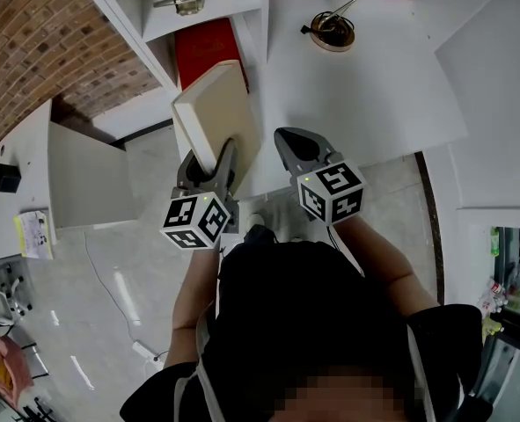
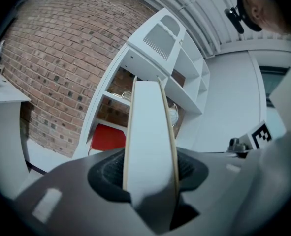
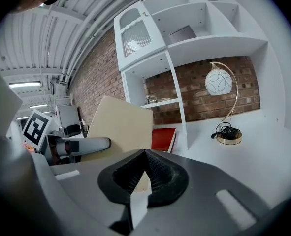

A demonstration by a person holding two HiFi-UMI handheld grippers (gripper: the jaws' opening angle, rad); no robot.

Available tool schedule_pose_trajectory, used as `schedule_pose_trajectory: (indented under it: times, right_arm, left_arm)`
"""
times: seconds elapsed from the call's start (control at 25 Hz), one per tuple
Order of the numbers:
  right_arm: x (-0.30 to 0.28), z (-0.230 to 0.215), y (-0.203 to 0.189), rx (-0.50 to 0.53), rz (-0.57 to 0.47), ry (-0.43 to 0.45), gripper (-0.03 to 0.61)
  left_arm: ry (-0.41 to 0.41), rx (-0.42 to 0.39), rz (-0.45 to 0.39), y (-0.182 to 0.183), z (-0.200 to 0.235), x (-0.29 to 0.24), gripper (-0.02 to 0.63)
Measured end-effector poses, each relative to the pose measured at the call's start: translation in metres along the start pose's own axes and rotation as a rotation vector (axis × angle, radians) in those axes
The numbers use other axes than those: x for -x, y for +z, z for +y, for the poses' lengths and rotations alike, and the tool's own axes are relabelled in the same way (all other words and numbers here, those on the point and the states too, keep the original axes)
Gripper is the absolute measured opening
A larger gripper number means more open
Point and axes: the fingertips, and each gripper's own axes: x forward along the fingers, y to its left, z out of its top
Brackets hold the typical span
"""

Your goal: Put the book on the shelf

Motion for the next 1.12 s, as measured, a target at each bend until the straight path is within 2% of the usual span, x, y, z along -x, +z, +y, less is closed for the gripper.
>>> schedule_pose_trajectory:
  times: [0.6,0.76,0.96,1.12]
  right_arm:
    - [-0.045,0.015,0.011,0.049,0.024,-0.058,-0.003]
    - [-0.056,0.017,0.012,0.064,0.035,-0.077,-0.003]
    - [-0.066,0.015,0.013,0.062,0.047,-0.058,-0.002]
    - [-0.071,0.008,0.012,0.075,0.064,-0.050,0.019]
  left_arm:
    - [-0.105,0.067,0.064,0.009,0.039,-0.024,0.212]
    - [-0.141,0.104,0.084,0.011,0.048,-0.028,0.212]
    - [-0.172,0.151,0.091,0.013,0.054,-0.035,0.212]
    - [-0.167,0.203,0.091,0.009,0.057,-0.042,0.211]
